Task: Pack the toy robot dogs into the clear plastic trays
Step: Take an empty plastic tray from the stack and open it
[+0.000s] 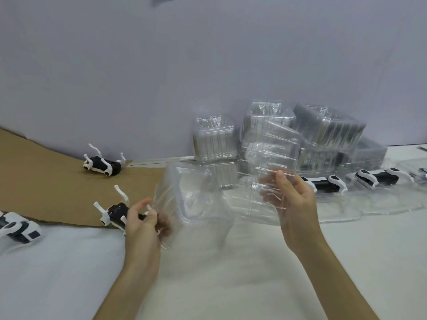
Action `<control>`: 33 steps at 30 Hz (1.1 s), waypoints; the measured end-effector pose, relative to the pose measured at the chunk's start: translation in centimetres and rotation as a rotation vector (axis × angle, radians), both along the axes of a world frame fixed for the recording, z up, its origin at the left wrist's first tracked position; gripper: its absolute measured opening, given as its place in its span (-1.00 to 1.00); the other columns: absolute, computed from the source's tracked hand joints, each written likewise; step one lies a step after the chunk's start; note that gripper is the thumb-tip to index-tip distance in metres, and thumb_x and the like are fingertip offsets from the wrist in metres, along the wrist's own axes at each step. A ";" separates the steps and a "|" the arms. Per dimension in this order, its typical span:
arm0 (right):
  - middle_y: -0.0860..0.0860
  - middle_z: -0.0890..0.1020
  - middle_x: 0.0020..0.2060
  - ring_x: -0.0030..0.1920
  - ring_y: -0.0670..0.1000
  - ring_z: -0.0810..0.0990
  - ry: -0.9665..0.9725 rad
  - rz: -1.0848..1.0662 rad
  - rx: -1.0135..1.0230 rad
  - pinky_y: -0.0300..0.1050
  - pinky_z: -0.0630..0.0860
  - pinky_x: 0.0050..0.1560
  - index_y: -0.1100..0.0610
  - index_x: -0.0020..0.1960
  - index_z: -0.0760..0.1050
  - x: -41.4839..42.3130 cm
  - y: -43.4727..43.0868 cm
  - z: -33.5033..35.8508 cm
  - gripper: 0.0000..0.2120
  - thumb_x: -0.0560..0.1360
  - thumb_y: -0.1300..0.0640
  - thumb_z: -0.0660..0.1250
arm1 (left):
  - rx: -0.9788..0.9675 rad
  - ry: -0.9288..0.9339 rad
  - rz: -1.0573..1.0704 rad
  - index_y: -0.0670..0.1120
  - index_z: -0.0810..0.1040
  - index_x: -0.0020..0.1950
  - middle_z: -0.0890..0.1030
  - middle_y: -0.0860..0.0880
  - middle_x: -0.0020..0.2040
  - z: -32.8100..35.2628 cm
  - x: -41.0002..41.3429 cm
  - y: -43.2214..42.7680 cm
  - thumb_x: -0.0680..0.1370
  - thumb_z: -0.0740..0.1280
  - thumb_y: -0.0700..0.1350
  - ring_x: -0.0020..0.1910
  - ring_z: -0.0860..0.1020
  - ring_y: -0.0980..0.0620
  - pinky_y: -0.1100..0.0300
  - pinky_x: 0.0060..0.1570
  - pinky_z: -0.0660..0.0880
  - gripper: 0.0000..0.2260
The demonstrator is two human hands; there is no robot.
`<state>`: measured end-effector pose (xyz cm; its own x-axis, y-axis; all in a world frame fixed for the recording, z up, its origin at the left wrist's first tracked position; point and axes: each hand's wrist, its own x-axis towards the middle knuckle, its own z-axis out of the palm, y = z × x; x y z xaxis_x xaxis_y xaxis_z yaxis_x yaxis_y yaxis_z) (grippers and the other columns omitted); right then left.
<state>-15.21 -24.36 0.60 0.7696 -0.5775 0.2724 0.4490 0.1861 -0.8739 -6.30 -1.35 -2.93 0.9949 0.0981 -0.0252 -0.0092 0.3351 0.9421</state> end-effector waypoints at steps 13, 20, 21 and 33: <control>0.01 0.72 -0.12 -0.11 -0.02 0.68 -0.197 0.047 0.016 -0.20 0.61 -0.09 0.04 0.05 0.65 -1.8 -2.3 1.9 -0.83 0.55 0.03 0.32 | 0.687 -0.199 -0.205 0.08 0.50 0.10 0.44 0.13 0.16 -1.7 -1.4 -1.7 0.58 0.41 -0.16 0.13 0.55 0.12 0.45 -0.10 0.43 -0.81; 0.07 0.73 -0.10 -0.05 0.09 0.72 -0.227 0.184 -0.190 -0.10 0.62 0.02 0.06 0.05 0.64 -1.9 0.6 2.3 -0.82 0.49 0.03 0.43 | 0.541 -0.659 -0.033 0.13 0.58 0.01 0.60 0.08 0.03 1.1 -4.0 -1.8 0.58 0.33 -0.01 0.06 0.58 0.02 0.23 0.03 0.49 -0.94; 0.08 0.74 -0.09 -0.02 0.10 0.73 -0.202 0.175 -0.296 -0.16 0.60 0.03 0.07 0.07 0.62 -1.8 1.5 2.0 -0.84 0.51 0.09 0.42 | 0.479 -0.712 -0.070 0.13 0.59 0.03 0.61 0.04 0.03 1.7 -4.6 -1.9 0.56 0.31 0.02 0.04 0.58 -0.01 0.25 0.02 0.49 -0.91; -0.06 0.73 0.02 0.08 0.03 0.71 -0.085 0.234 -0.640 -0.10 0.60 0.10 0.05 0.16 0.59 -2.0 5.1 1.2 -0.79 0.53 0.12 0.44 | 0.057 -0.579 -0.359 0.03 0.65 -0.28 0.67 -0.06 -0.20 3.1 -4.8 -1.4 0.28 0.61 0.23 -0.22 0.64 -0.07 0.15 -0.14 0.60 -0.68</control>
<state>-17.17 -19.27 1.80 0.8153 -0.1042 0.5695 0.5317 -0.2547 -0.8078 -11.09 -2.70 0.20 0.8175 -0.2552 0.5163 -0.4145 0.3617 0.8351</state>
